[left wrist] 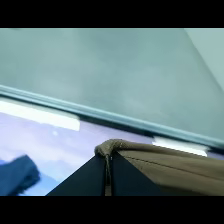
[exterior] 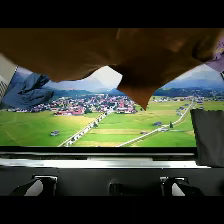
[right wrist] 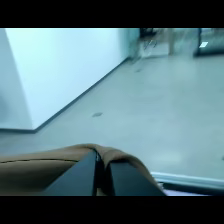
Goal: Fold the clothes and pants, and hang the long-sleeved shirts on hangers.
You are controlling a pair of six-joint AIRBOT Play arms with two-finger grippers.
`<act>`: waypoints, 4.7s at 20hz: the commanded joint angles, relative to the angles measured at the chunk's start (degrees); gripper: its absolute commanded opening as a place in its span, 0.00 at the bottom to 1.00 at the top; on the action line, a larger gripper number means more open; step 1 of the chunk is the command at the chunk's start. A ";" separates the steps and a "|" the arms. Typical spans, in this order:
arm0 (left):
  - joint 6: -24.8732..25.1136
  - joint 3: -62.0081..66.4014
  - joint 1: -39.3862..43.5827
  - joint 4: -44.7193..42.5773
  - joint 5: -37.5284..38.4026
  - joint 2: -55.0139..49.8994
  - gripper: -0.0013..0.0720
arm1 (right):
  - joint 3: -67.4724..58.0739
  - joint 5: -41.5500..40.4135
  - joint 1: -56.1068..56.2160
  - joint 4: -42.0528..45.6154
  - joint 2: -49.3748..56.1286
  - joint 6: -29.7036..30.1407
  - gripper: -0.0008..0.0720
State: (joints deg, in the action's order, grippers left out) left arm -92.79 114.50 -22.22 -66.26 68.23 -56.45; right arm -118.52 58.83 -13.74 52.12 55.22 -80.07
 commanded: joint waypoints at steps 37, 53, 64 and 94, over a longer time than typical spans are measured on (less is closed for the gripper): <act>4.70 -1.90 13.81 -10.91 3.28 -60.11 0.04 | 20.63 4.76 11.15 23.87 51.08 -19.02 0.05; 3.28 -1.92 16.68 -10.67 19.85 -63.95 0.04 | 20.63 10.34 11.15 25.44 51.52 -21.11 0.06; 1.27 1.22 15.74 -10.69 21.14 -62.25 0.96 | 20.61 15.58 10.88 27.93 49.37 -19.74 0.61; 1.27 -61.07 -9.53 -0.11 5.40 -14.21 0.96 | 93.90 -0.13 7.26 -11.87 11.96 -1.92 0.57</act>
State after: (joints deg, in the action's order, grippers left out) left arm -91.53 54.08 -31.70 -66.81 73.91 -71.07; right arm -25.04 62.85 -9.21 40.97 66.19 -80.20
